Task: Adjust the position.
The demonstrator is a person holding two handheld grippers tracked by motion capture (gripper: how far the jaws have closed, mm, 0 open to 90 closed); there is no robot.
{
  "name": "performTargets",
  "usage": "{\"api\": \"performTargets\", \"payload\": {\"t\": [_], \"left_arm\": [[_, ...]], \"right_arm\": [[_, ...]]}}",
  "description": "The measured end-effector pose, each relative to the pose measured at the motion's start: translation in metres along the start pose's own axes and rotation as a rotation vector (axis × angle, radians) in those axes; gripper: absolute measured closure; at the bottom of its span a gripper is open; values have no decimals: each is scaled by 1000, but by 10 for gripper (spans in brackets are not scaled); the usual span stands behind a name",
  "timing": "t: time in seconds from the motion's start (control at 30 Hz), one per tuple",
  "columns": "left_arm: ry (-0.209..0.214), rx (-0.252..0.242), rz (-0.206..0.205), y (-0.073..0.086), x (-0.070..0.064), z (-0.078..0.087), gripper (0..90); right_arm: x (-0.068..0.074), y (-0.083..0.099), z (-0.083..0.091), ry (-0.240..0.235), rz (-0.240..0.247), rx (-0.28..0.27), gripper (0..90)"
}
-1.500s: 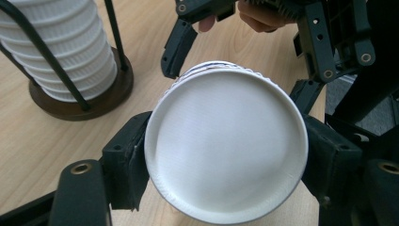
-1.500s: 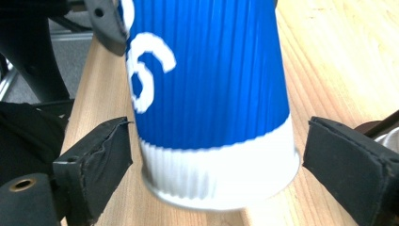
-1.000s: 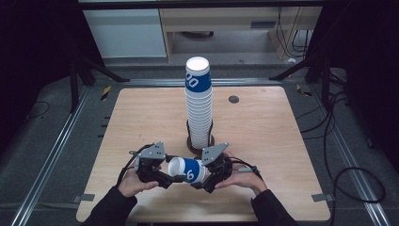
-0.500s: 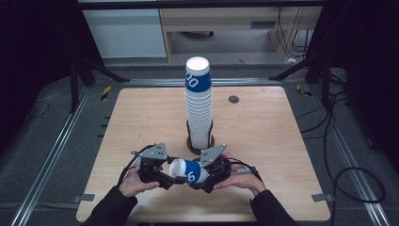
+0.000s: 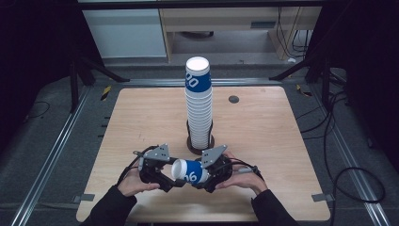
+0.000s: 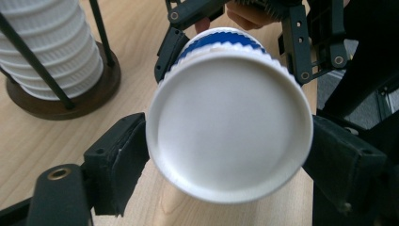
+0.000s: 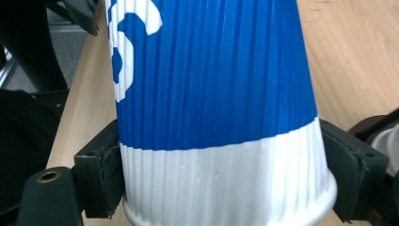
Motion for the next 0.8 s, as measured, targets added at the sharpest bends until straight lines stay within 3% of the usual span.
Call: {"api": "performTargets", "payload": {"t": [0.23,0.5,0.63,0.8], "left_arm": [[14,44,-13,4,-3,-8,201],[23,65,-17,6,-4,-10,249],[18,54,-25,5,-4,-8,250],[0,12,-6,4,3,1,251]], "right_arm": [[7,0,-10,-13,33,33,159],[8,1,-10,-16,27,46,152],[7,1,-10,-18,19,43,135],[1,-4,0,-3,-17,-11,100]]}}
Point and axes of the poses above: each handheld gripper's, and its own axes: z roughly backward along the jaws, y roughly out of its underside, x roughly to its left, the point moved 8 cm from there along -z, roughly forward along the jaws, and after that the axes turned 4 degrees about -z, right-handed, at the moved point
